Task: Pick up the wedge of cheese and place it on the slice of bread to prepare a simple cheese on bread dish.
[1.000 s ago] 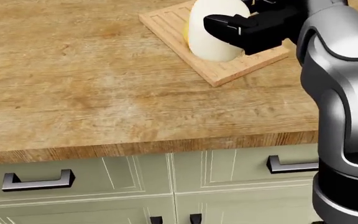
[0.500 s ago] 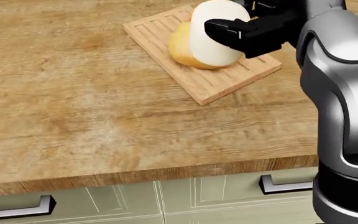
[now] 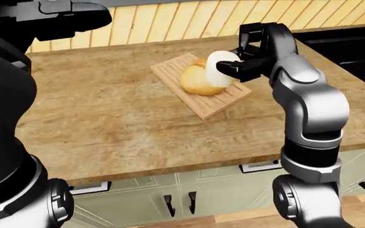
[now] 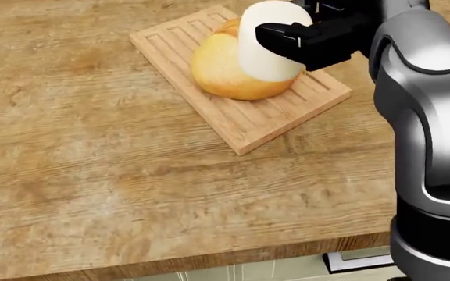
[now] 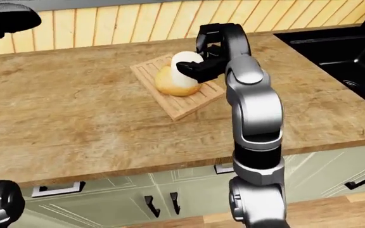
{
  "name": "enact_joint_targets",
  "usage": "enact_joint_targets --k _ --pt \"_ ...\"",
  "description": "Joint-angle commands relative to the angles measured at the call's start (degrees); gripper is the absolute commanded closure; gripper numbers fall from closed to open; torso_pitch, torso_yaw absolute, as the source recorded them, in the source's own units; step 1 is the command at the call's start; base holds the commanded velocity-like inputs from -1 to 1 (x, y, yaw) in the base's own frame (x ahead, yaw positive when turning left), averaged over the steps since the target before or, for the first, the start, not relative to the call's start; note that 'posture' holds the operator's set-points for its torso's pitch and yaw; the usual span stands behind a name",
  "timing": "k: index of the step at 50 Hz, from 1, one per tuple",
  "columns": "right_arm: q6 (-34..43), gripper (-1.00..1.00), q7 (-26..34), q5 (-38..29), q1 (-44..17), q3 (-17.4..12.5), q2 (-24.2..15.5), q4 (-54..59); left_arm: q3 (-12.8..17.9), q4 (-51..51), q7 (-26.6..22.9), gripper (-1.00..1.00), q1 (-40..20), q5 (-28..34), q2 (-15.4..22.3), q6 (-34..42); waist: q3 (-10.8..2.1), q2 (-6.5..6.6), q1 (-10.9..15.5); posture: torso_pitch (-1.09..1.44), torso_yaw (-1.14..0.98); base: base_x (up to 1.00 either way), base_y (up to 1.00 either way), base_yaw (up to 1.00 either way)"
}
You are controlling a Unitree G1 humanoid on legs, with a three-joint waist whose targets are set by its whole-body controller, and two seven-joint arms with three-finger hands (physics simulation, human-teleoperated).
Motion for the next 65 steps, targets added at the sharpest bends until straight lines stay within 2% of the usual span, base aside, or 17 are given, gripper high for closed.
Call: enact_joint_targets --k 1,2,5,10,15,28,33,35,39,65 --pt "-2.7 1.00 0.0 0.6 -3.1 -0.2 -0.1 -2.4 0.8 -0.9 0.0 -1.00 -1.2 1.0 0.5 -1.3 -1.94 -0.30 0.0 0.00 0.00 0.00 0.00 0.00" --pt "-2.7 1.00 -0.4 0.9 -3.6 -0.8 0.2 -1.8 0.8 -0.9 -0.1 -1.00 -1.2 1.2 0.4 -1.3 -1.76 -0.76 0.0 0.00 0.00 0.00 0.00 0.00" --pt "-1.5 1.00 -1.7 0.9 -6.8 -0.8 -0.2 1.0 1.0 0.0 -0.9 -1.00 -0.9 2.1 0.3 -2.0 -2.76 -1.00 -0.1 0.00 0.00 0.00 0.00 0.00" --pt "-0.6 1.00 0.1 -0.5 -12.5 1.0 -2.5 8.1 0.8 -0.2 -1.2 -1.00 -0.8 2.8 -0.3 -1.8 -2.97 -1.39 0.2 0.00 0.00 0.00 0.00 0.00" --pt "-4.3 1.00 1.4 -2.3 -21.4 0.2 -3.5 21.7 1.0 0.4 -1.6 -1.00 -0.7 3.4 -0.5 -2.1 -3.03 -1.44 0.1 0.00 0.00 0.00 0.00 0.00" --pt "-20.4 1.00 0.4 -3.0 -33.3 -0.8 -5.6 54.8 0.3 0.3 -2.9 -1.00 -0.3 5.6 -1.8 -2.4 -2.79 -1.03 0.0 0.00 0.00 0.00 0.00 0.00" --pt "-26.1 1.00 -1.4 -3.0 -34.7 -1.1 -5.4 62.1 0.4 -0.2 -2.9 -1.00 -0.4 5.8 -1.9 -1.8 -2.62 -0.85 0.0 0.00 0.00 0.00 0.00 0.00" --pt "-28.6 1.00 -2.1 -1.4 -34.9 -2.3 -5.0 63.9 0.4 -0.2 -3.0 -1.00 -0.4 5.9 -2.0 -1.8 -2.58 -0.79 -0.1 0.00 0.00 0.00 0.00 0.00" --pt "-32.3 1.00 -2.5 0.1 -34.4 -2.1 -4.4 67.3 0.2 0.0 -3.3 -1.00 -0.5 6.4 -2.3 -2.1 -2.57 -0.76 -0.1 0.00 0.00 0.00 0.00 0.00" --pt "-35.8 1.00 -2.6 1.5 -34.5 -1.0 -2.6 71.0 0.7 0.2 -3.7 -1.00 -0.7 6.6 -2.3 -1.8 -2.94 -0.89 0.2 0.00 0.00 0.00 0.00 0.00"
